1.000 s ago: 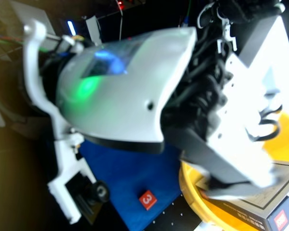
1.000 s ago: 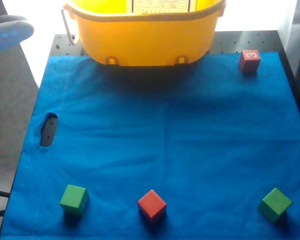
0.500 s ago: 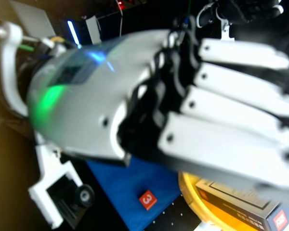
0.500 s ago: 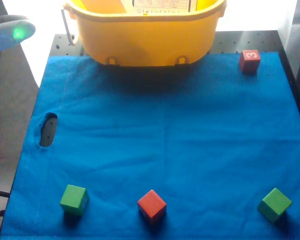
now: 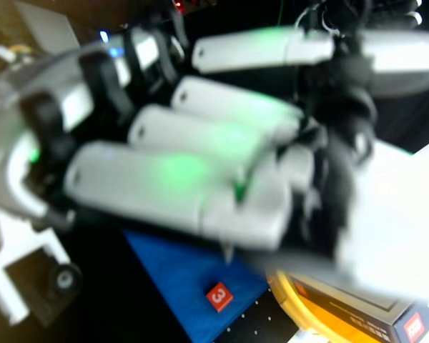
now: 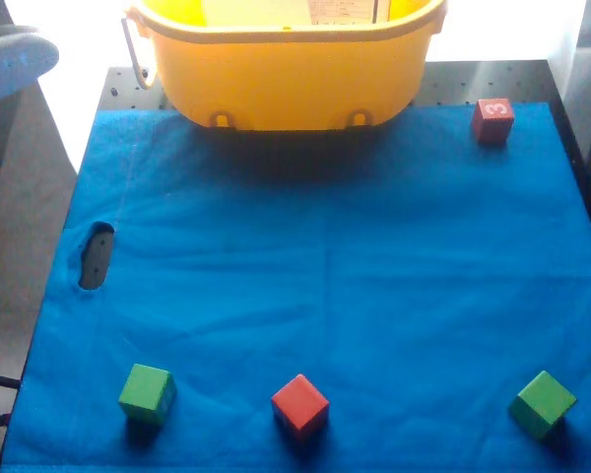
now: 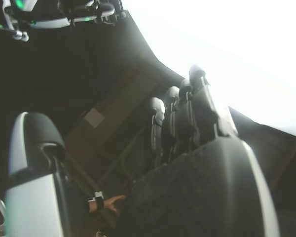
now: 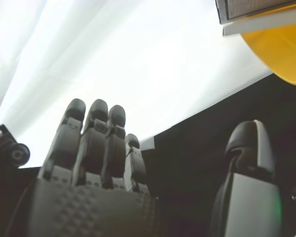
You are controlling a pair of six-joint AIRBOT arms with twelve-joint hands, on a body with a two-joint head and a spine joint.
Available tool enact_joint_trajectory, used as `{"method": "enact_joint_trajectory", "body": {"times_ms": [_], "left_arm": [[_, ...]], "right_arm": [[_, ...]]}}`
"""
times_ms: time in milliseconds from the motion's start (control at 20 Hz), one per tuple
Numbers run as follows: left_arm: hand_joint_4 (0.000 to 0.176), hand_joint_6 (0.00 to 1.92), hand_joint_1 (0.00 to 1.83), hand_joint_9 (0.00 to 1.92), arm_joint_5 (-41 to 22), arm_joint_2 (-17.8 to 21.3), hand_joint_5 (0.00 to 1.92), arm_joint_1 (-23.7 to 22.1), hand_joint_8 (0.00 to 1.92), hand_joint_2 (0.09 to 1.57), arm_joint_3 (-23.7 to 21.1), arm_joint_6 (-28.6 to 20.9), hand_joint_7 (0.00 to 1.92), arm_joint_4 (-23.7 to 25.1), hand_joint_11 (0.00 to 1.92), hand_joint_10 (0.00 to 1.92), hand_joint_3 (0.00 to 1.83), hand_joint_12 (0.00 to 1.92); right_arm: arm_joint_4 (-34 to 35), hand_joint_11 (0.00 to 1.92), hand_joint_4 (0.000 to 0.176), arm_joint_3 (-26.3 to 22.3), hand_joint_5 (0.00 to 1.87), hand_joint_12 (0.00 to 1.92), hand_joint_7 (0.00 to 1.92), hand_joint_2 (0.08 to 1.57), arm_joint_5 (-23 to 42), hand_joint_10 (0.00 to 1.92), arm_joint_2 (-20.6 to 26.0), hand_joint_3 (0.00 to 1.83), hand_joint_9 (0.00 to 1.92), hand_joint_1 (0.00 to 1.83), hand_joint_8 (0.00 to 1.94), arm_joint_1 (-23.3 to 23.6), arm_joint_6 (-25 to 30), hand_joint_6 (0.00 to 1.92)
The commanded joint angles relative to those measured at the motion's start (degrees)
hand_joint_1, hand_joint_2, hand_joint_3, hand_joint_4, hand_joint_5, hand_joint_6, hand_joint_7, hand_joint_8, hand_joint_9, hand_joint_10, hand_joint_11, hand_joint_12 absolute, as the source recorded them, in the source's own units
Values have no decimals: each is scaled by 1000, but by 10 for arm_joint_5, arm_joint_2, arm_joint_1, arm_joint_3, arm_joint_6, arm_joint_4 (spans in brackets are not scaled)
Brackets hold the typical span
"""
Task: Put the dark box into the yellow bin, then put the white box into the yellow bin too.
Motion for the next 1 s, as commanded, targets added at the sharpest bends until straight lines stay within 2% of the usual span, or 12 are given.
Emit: {"method": "enact_joint_trajectory", "body": {"times_ms": [0,50,250,300,400,450,500,600,700,850,900,950], "left_arm": [[11,0,821,136,-60,0,190,-3,0,879,2,-3,121,-17,150,1,0,9],[15,9,861,135,-61,1,210,-2,4,866,2,-3,127,-18,131,1,0,2],[23,5,949,205,-63,12,245,3,6,911,-5,-3,146,-24,239,12,17,41],[28,20,997,212,-63,14,286,3,13,895,-6,-3,165,-24,248,13,7,43],[25,13,990,209,-64,16,283,3,12,896,-7,-3,175,-25,248,9,4,40],[6,2,970,209,-64,17,259,3,19,911,-7,-3,200,-25,221,7,9,27],[0,0,976,231,-64,18,249,3,10,919,-8,-3,234,-25,220,6,4,21],[12,8,1063,245,-64,21,325,3,5,909,-10,-3,266,-25,225,3,0,16],[38,12,1089,223,-64,24,356,3,8,963,-13,-2,252,-25,230,1,17,15],[53,0,1026,223,-64,30,257,2,0,1051,-16,1,221,-24,206,1,15,3],[32,0,970,221,-64,31,226,2,0,1090,-17,1,193,-23,202,0,22,1],[40,0,915,277,-64,32,214,1,3,1109,-18,2,227,-22,243,7,10,17]], "right_arm": [[3,139,135,-10,3,60,341,793,81,0,10,5,240,788,0,5,0,0],[-2,75,151,-19,0,32,282,800,84,0,19,6,147,799,0,5,0,0],[-24,8,139,-62,0,3,241,854,102,4,62,21,128,787,0,5,0,0],[-26,1,169,-74,0,0,200,866,102,0,75,22,115,790,0,5,0,0],[-32,0,170,-96,0,0,244,841,103,16,100,5,156,828,18,5,0,0],[-34,0,104,-101,0,0,259,826,103,8,105,0,141,847,21,5,-1,0],[-40,2,74,-109,0,1,268,820,103,5,116,0,138,836,21,5,-1,0],[-53,18,86,-126,0,8,278,833,103,27,133,3,202,885,17,5,-1,0],[-73,53,71,-150,0,21,262,868,102,21,156,15,211,858,6,5,-1,0],[-82,90,118,-185,0,35,233,810,102,11,184,0,209,794,0,7,-36,0],[-85,83,126,-195,0,31,211,804,102,2,193,0,191,794,0,9,-45,0],[-92,81,124,-202,0,29,204,816,103,0,205,0,175,791,0,15,-45,0]]}}
